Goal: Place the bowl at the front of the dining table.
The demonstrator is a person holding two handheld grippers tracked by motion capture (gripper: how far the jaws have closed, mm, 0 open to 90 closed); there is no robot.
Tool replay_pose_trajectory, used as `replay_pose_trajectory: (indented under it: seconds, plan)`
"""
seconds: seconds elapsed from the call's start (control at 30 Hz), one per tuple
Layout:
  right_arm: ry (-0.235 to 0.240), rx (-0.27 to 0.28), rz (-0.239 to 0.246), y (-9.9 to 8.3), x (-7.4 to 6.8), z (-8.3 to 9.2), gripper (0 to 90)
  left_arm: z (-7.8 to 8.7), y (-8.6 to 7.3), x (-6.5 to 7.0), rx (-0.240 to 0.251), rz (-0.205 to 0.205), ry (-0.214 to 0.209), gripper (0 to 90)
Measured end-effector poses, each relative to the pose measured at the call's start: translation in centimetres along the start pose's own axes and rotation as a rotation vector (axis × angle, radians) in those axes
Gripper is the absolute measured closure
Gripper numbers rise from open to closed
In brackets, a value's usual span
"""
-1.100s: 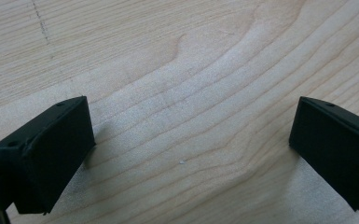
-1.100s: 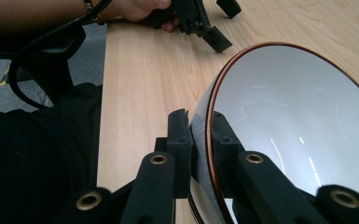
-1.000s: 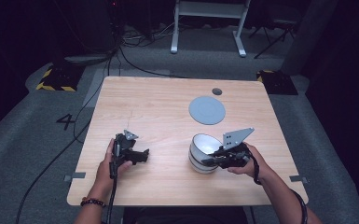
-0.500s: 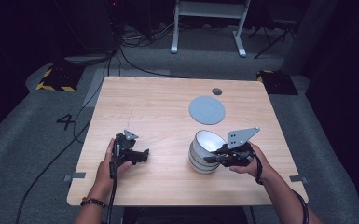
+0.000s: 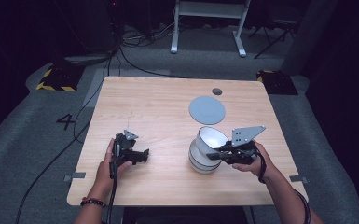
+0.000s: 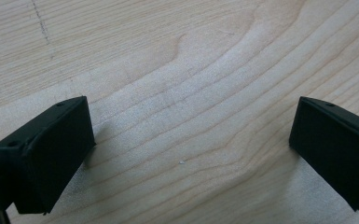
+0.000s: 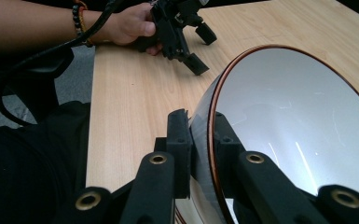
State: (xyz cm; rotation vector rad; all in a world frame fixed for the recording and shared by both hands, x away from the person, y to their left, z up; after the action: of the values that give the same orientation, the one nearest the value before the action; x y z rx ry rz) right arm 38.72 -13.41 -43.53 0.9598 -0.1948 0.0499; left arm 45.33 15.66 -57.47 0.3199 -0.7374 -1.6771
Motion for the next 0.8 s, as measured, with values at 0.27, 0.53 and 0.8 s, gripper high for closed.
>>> replay_pose_trajectory:
  seconds: [0.27, 0.53, 0.8]
  plan:
    - [-0.039, 0.002, 0.000, 0.2, 1.0, 0.8, 81.3, 0.0, 0.0, 0.0, 0.000, 0.000, 0.000, 0.0]
    - [-0.071, 0.006, 0.003, 0.5, 1.9, 1.4, 81.4, 0.0, 0.0, 0.0, 0.000, 0.001, -0.001, 0.0]
    - [-0.100, 0.000, -0.009, 0.4, 3.0, 1.8, 81.4, 0.0, 0.0, 0.0, -0.001, 0.001, -0.001, 0.0]
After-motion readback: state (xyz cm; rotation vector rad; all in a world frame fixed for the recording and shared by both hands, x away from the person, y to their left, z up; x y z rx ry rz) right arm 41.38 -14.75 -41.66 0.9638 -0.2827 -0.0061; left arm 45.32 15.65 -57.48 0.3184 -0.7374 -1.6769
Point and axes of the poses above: each handheld gripper's, and its own axes: z roughly backward along the jaws, y roughly out of its top, x roughly to its right, the point moved 9 cm from there along -z, roughly forward along the jaws, and after that the axes turned 14 degrees about z, right-handed, at the moved point
